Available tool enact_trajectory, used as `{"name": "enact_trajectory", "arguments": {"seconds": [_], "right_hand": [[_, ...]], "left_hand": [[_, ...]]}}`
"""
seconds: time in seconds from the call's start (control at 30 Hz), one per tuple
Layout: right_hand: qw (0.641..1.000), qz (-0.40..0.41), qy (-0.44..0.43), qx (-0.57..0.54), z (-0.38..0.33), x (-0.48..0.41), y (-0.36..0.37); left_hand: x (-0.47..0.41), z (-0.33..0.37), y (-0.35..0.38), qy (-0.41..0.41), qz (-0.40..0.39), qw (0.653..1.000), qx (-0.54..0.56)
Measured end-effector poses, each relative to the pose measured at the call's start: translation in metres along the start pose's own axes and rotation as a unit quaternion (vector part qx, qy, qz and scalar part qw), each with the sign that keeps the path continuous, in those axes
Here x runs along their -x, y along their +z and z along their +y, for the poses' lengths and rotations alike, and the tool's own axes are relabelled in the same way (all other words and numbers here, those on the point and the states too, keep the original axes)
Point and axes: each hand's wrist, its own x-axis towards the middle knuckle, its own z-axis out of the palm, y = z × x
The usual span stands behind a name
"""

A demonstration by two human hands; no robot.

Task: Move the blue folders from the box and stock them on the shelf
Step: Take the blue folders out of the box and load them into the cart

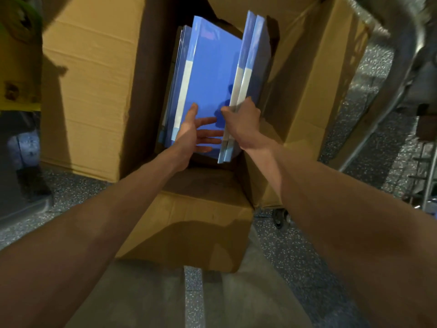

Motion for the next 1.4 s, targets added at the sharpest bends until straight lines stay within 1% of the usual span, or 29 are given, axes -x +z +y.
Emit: {"name": "enact_trajectory", "arguments": {"seconds": [0.1,0.17,0.27,0.33,0.5,0.57,0.63,0.73,0.83,0.9,0.93,0.97,1.03,1.07,1.1,1.17,1.23,1.27,1.3,1.33,1.37,1.4], "right_hand": [[0.999,0.012,0.018,0.028,-0.001,0.005,-0.016],[0.999,0.019,0.016,0.036,0.002,0.012,-0.033],[0.999,0.029,0.028,0.007,0.002,0.034,-0.065],[0.999,0.027,0.039,-0.025,-0.001,0.053,-0.085],[0.998,-0.034,0.031,-0.046,-0.031,0.128,-0.138],[0.997,-0.072,0.010,-0.036,-0.048,0.161,-0.160],[0.994,-0.108,-0.027,-0.016,-0.070,0.197,-0.186],[0.979,-0.147,-0.130,0.058,-0.118,0.254,-0.241],[0.945,-0.204,-0.214,0.137,-0.164,0.301,-0.291],[0.917,-0.232,-0.247,0.212,-0.196,0.327,-0.320],[0.901,-0.235,-0.267,0.248,-0.213,0.346,-0.339],[0.887,-0.237,-0.284,0.277,-0.225,0.360,-0.352],[0.855,-0.238,-0.323,0.328,-0.245,0.394,-0.376],[0.840,-0.242,-0.336,0.350,-0.253,0.408,-0.385],[0.834,-0.238,-0.346,0.358,-0.259,0.422,-0.393],[0.831,-0.210,-0.365,0.363,-0.268,0.460,-0.409],[0.837,-0.161,-0.369,0.371,-0.271,0.488,-0.417],[0.843,-0.121,-0.369,0.373,-0.270,0.503,-0.420],[0.850,-0.076,-0.368,0.370,-0.268,0.515,-0.422],[0.854,-0.011,-0.370,0.365,-0.266,0.525,-0.423],[0.852,0.071,-0.377,0.357,-0.262,0.538,-0.425],[0.840,0.159,-0.391,0.340,-0.256,0.548,-0.427]], "left_hand": [[0.012,0.000,-0.005,0.001,-0.021,0.998,-0.055],[0.024,0.006,-0.007,0.010,-0.013,0.997,-0.077],[0.053,0.023,-0.007,0.041,0.013,0.993,-0.107],[0.077,0.038,-0.005,0.076,0.040,0.987,-0.133],[0.170,0.098,0.003,0.159,0.083,0.949,-0.258],[0.211,0.123,0.006,0.187,0.079,0.922,-0.331],[0.259,0.148,0.010,0.224,0.084,0.872,-0.427],[0.341,0.180,0.018,0.330,0.127,0.762,-0.543],[0.399,0.204,0.014,0.431,0.148,0.630,-0.628],[0.430,0.223,0.007,0.471,0.145,0.539,-0.684],[0.458,0.235,0.007,0.484,0.136,0.505,-0.702],[0.479,0.243,0.007,0.490,0.126,0.481,-0.716],[0.527,0.258,0.010,0.465,0.111,0.461,-0.747],[0.545,0.262,0.010,0.436,0.116,0.462,-0.764],[0.558,0.266,0.009,0.418,0.124,0.458,-0.775],[0.587,0.268,0.001,0.437,0.127,0.451,-0.768],[0.603,0.268,-0.006,0.464,0.133,0.454,-0.749],[0.613,0.265,-0.010,0.479,0.143,0.446,-0.742],[0.621,0.262,-0.013,0.487,0.153,0.449,-0.733],[0.627,0.261,-0.017,0.497,0.165,0.461,-0.717],[0.636,0.258,-0.022,0.506,0.174,0.473,-0.700],[0.642,0.254,-0.026,0.515,0.184,0.492,-0.677]]}}
